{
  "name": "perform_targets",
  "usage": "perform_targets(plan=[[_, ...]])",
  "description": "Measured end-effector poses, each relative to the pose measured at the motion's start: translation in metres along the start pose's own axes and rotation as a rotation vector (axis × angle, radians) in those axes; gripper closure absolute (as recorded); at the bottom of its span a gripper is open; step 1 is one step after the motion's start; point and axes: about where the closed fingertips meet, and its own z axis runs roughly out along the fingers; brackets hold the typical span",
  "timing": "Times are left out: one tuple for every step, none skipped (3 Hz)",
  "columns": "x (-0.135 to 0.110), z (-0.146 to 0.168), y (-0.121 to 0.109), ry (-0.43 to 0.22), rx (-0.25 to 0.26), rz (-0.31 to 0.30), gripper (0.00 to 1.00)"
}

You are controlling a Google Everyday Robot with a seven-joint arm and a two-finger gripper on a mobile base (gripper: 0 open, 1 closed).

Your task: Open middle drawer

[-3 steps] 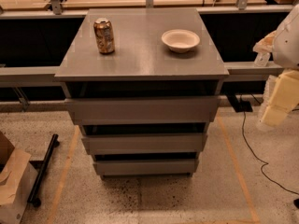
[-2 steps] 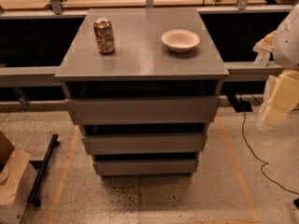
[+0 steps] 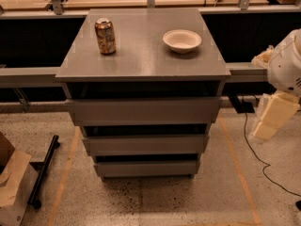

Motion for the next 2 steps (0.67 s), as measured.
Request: perform_targets(plan=[[0.0034,0.0362,0.0091,-0.037,-0.027,0.018,0.0],[0.0036,0.0395,0.0096,-0.039,-0.026,0.02,0.0]])
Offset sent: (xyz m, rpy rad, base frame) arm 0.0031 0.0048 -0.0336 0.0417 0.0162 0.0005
